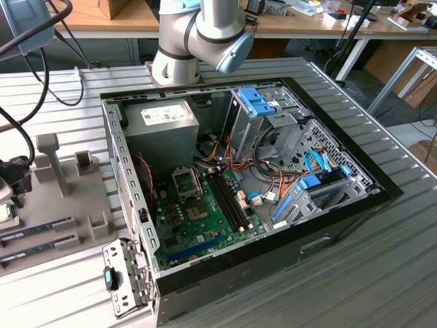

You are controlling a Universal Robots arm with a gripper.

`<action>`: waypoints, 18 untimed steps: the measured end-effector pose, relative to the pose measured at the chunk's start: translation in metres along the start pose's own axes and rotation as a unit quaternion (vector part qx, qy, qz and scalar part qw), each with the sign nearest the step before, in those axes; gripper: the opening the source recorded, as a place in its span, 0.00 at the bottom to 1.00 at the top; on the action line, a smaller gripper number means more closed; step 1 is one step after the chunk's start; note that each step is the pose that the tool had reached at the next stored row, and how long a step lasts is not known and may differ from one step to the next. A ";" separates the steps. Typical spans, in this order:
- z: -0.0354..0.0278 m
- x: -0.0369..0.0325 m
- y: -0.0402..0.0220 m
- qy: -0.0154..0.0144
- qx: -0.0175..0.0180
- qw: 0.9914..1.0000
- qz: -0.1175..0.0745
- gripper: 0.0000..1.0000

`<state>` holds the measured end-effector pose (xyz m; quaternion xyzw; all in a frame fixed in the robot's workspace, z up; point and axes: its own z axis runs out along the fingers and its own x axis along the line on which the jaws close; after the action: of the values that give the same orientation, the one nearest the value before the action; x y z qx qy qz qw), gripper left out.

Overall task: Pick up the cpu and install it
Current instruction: 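Pick up the cpu and move it towards the insertion slot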

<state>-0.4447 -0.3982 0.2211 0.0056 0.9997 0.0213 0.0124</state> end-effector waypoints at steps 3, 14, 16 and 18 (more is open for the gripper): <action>0.0008 0.0000 0.0000 0.000 0.000 1.000 0.000 0.66; 0.0039 0.0001 -0.0002 0.000 0.000 1.000 -0.001 0.66; 0.0045 0.0001 -0.0002 0.000 0.000 1.000 -0.001 0.66; 0.0050 0.0001 -0.0002 0.000 0.000 1.000 -0.001 0.66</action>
<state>-0.4446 -0.3983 0.2161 0.0045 0.9997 0.0210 0.0124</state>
